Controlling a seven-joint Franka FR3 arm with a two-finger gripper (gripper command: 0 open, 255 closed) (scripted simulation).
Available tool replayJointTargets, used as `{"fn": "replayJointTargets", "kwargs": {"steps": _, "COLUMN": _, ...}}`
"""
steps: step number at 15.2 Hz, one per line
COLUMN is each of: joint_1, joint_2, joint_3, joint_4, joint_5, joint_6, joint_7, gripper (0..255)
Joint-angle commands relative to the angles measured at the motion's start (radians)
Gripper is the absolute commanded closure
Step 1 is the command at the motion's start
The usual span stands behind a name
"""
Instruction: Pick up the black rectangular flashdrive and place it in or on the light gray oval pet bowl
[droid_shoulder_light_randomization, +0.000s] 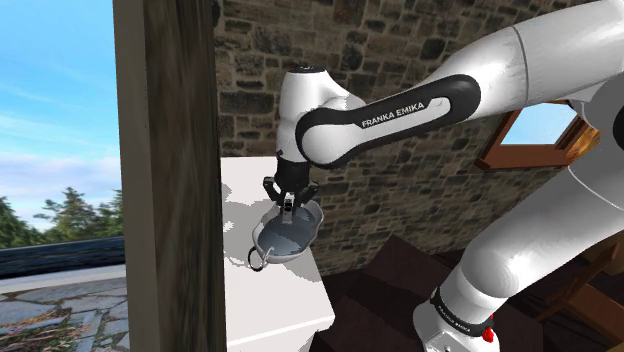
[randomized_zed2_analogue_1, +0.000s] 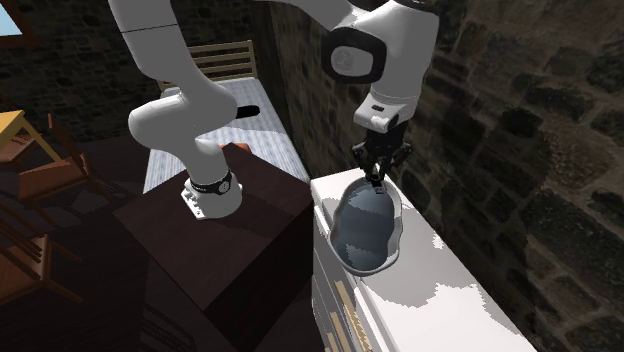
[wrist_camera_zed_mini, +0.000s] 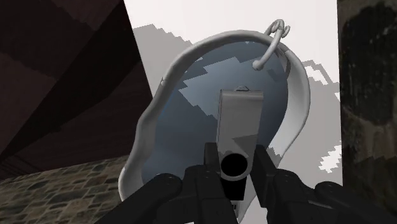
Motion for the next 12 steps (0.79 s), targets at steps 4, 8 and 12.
{"fn": "replayJointTargets", "kwargs": {"steps": 4, "joint_1": -0.038, "joint_2": 0.05, "joint_3": -0.033, "joint_4": 0.007, "joint_5": -0.038, "joint_6": 0.034, "joint_7": -0.049, "gripper": 255}}
{"fn": "replayJointTargets", "kwargs": {"steps": 8, "joint_1": -0.04, "joint_2": 0.084, "joint_3": -0.025, "joint_4": -0.02, "joint_5": -0.057, "joint_6": 0.091, "joint_7": -0.033, "gripper": 255}}
{"fn": "replayJointTargets", "kwargs": {"steps": 12, "joint_1": -0.043, "joint_2": 0.122, "joint_3": -0.018, "joint_4": -0.044, "joint_5": -0.082, "joint_6": 0.148, "joint_7": -0.014, "gripper": 255}}
